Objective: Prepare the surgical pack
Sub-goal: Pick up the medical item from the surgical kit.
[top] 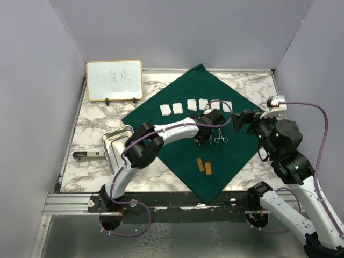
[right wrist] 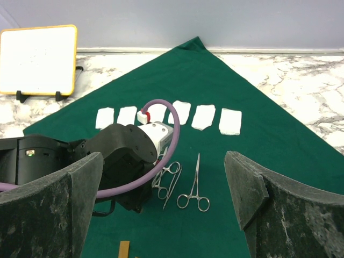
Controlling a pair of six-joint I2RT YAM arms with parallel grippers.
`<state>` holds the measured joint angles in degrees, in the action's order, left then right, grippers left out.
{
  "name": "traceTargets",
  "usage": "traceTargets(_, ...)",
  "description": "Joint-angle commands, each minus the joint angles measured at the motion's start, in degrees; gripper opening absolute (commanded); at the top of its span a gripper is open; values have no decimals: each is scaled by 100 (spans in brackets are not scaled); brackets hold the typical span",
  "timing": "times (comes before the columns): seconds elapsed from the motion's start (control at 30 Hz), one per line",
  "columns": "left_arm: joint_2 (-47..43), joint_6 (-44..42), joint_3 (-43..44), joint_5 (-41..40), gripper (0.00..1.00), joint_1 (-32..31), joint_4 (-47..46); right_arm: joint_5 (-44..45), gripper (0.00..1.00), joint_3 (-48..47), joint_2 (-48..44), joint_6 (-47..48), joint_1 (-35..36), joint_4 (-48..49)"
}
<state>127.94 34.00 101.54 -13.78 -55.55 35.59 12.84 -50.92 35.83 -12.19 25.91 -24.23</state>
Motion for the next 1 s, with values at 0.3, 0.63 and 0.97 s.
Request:
traceTargets(0.3,-735,366,-323,406,0,330,80,149,97,56,-75,-8,28,27)
traceTargets(0.63,-1485,551,-1086,695,0,690,-293,148,98,49,-76,-20,28,30)
traceTargets(0.97,-3410,219,-2890,102,0,1837,-374,162,99,47,-81,-26,28,30)
